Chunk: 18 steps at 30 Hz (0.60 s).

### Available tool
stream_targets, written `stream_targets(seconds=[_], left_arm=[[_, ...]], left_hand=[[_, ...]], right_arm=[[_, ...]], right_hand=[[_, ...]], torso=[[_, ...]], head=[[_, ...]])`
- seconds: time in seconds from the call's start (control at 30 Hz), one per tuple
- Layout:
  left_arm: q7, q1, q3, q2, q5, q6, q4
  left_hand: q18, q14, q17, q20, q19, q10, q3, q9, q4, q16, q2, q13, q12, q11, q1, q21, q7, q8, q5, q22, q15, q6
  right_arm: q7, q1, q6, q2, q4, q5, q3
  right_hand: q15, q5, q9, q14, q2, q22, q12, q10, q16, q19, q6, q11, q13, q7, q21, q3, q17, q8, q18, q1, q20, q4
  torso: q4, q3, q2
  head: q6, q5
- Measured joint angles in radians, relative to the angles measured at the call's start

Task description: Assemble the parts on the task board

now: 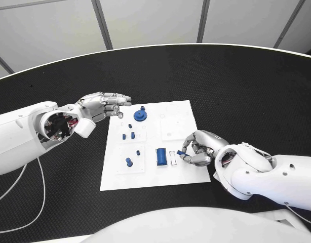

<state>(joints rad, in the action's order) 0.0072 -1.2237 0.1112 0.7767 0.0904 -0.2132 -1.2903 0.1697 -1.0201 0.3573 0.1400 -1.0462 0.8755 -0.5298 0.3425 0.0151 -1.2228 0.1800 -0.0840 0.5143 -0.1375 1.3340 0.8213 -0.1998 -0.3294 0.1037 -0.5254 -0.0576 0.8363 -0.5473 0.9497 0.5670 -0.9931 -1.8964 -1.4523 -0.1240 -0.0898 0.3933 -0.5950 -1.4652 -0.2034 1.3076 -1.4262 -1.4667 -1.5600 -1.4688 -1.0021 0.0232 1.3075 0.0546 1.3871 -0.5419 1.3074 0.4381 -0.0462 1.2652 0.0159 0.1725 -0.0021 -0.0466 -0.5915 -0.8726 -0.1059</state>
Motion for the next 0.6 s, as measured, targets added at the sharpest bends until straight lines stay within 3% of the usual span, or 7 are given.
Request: stream_targets(seconds=[0.43,0.6], left_arm=[[-0.004,0.000,0.000,-0.002,0.000,-0.005,-0.002],[-0.004,0.000,0.000,-0.001,0.000,-0.006,-0.003]], left_hand=[[0.000,0.000,0.000,0.000,0.000,0.000,0.000,0.000,0.000,0.000,0.000,0.000,0.000,0.000,0.000,0.000,0.000,0.000,0.000,0.000,0.000,0.000],[0.000,0.000,0.000,0.000,0.000,0.000,0.000,0.000,0.000,0.000,0.000,0.000,0.000,0.000,0.000,0.000,0.000,0.000,0.000,0.000,0.000,0.000]], right_arm=[[0.005,0.001,-0.051,0.079,0.080,0.059,0.002],[0.001,0.001,-0.073,0.095,0.094,0.061,0.002]], right_hand=[[0.000,-0.012,-0.001,0.000,0.000,0.000,-0.014,0.002,-0.005,0.004,0.000,0.002,0.000,0.000,0.005,-0.009,0.000,0.031,0.000,-0.060,-0.004,0.008],[-0.002,-0.012,-0.047,-0.002,0.003,0.000,-0.020,0.000,-0.005,0.004,0.000,0.007,0.000,0.000,0.013,0.005,0.000,0.040,0.000,-0.084,-0.004,0.024]], torso=[[0.0057,0.0064,-0.002],[0.0061,0.0075,-0.003]], head=[[0.000,-0.001],[0.000,0.002]])
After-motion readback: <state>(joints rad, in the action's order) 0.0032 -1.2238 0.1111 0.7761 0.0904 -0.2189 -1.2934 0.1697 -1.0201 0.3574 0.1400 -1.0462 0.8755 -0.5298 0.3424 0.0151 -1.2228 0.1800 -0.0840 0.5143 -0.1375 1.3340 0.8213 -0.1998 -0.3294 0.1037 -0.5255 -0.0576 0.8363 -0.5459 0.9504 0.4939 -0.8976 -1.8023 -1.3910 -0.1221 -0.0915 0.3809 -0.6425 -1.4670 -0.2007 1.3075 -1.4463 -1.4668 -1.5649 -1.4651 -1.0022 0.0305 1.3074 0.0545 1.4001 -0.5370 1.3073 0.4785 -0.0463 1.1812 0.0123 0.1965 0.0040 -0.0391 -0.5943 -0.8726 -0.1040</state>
